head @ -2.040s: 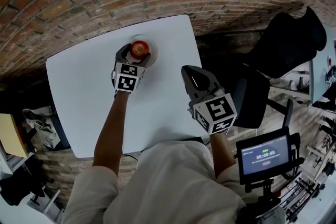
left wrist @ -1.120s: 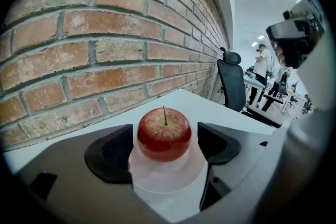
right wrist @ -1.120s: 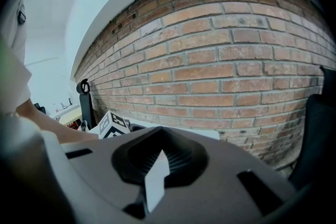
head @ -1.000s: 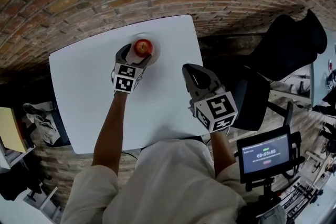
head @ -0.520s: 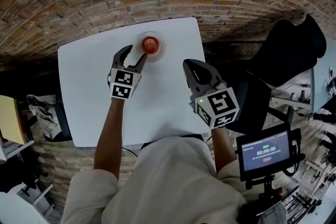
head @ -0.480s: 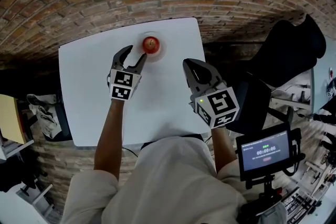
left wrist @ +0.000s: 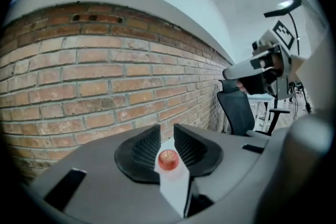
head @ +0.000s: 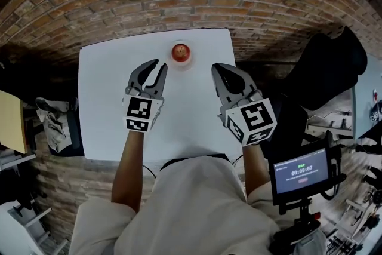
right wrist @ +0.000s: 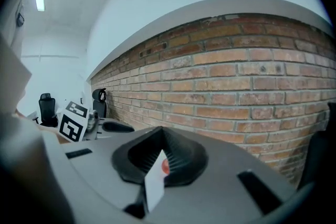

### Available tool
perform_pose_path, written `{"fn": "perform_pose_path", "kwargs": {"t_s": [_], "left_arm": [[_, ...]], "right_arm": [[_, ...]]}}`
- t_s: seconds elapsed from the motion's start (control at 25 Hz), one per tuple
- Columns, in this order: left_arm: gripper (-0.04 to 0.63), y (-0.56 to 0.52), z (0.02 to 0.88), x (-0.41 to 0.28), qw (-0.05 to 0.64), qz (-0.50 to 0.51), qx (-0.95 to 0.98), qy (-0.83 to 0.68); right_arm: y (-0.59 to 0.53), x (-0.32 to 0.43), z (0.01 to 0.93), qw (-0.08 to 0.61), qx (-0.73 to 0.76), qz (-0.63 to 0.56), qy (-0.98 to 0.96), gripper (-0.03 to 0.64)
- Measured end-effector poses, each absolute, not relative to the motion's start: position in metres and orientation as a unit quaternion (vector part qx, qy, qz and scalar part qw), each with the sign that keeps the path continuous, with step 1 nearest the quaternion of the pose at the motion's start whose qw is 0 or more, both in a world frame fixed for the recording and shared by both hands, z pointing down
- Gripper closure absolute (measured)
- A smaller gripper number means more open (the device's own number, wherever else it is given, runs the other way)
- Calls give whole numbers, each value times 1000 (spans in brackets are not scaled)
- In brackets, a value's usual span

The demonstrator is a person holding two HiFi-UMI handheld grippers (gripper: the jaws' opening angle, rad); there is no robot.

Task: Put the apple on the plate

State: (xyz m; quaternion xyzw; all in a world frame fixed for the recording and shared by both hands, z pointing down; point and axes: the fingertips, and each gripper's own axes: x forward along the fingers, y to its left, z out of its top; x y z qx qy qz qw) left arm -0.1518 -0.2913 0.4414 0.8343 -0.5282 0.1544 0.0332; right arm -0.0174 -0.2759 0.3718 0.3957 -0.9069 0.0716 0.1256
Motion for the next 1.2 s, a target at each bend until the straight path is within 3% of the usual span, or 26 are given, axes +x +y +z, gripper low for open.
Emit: {"fn": "perform_pose_path", "kwargs": {"t_s": [0.56, 1.2], "left_arm": [[588, -217, 351, -154, -9, 117, 824, -555], [588, -207, 329, -145, -14, 88, 836, -542]], "right_arm": [[-228, -34, 313, 106, 369, 15, -923, 614], [-224, -32, 300, 104, 370, -6, -923, 615]]}}
